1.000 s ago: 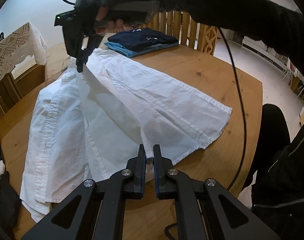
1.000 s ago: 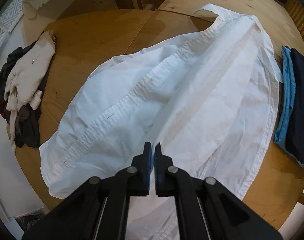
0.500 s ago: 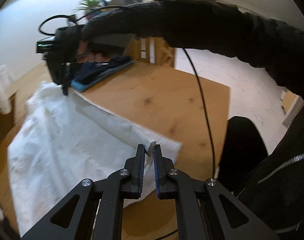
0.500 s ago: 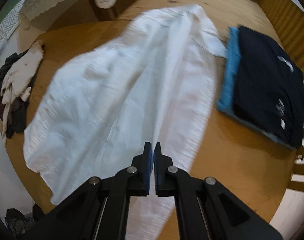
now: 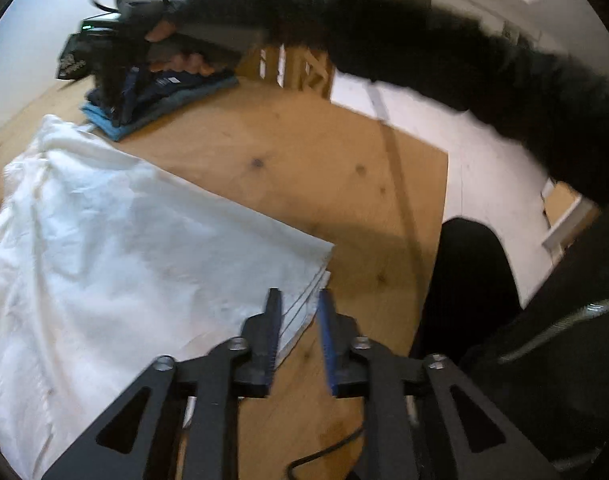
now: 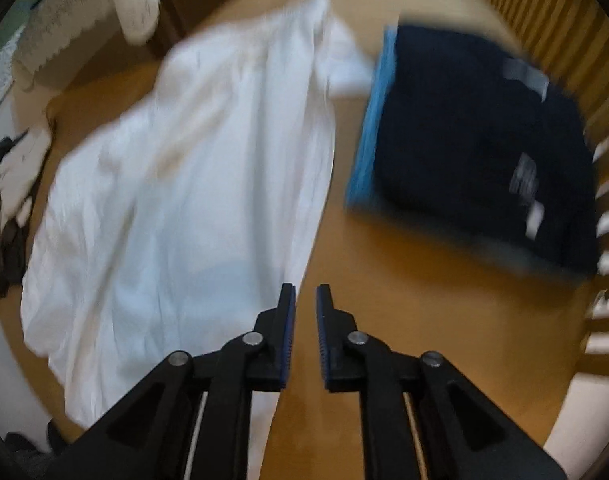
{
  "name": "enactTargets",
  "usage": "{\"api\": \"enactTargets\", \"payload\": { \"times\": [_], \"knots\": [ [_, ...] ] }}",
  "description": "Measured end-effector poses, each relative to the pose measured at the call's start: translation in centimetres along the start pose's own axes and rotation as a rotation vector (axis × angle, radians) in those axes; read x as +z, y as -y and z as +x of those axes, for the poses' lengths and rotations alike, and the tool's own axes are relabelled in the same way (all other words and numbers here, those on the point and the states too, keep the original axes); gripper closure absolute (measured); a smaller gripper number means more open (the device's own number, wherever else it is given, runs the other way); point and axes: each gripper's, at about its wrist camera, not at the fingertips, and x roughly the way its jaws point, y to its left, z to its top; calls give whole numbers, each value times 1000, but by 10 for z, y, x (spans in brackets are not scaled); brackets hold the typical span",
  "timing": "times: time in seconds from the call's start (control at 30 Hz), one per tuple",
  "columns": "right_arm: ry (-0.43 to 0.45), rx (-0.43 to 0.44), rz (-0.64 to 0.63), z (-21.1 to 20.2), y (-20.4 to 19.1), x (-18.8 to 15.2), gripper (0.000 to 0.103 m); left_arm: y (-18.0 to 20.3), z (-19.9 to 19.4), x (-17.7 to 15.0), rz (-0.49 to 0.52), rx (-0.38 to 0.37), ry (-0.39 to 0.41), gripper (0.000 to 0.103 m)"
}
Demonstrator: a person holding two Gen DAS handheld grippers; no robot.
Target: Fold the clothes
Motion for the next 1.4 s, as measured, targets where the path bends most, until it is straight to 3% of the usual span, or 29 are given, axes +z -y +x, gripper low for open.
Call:
{"api": "enactTargets", "payload": {
  "times": [0.07,0.13,0.23,0.33,0.53,0.57,0.67,0.83,0.93,0.97,1.03,1.13,1.23,1.33,1.4],
  "knots": [
    [71,-49,-14,2,-1,28,48,-11,-18,-10,-10,98,5,73],
    [123,-104,-24,9,-1,57,48,-31,-29,-20,-46,193,-12,73],
    [98,-101,22,44,6,101,48,-71,-37,-37,-139,296,-46,75],
    [75,-90,39,67,6,113,48,-108,-32,-50,-214,334,-68,75],
    [20,-159,22,101,-1,132,48,-150,-10,-63,-265,320,-116,75],
    [12,-153,20,103,-1,131,48,-155,-6,-65,-271,317,-125,75],
    [-8,-123,24,106,1,130,94,-161,5,-68,-282,294,-153,75],
    [-10,-186,42,101,10,130,94,-159,8,-74,-259,294,-168,74],
    [14,-191,27,91,6,128,77,-161,11,-74,-254,289,-169,73],
    [20,-157,31,86,6,126,67,-161,11,-74,-254,287,-169,73],
    [22,-160,40,78,5,121,64,-162,11,-75,-257,282,-170,73],
    [53,-304,-23,62,-6,106,64,-168,-5,-81,-299,294,-142,73],
    [92,-226,-84,36,-26,76,64,-174,-26,-89,-350,316,-106,72],
    [42,-54,-112,32,-45,55,61,-188,-45,-98,-369,400,-111,58],
    [7,-37,-160,36,-60,42,61,-202,-48,-102,-364,471,-136,57]
  ]
}}
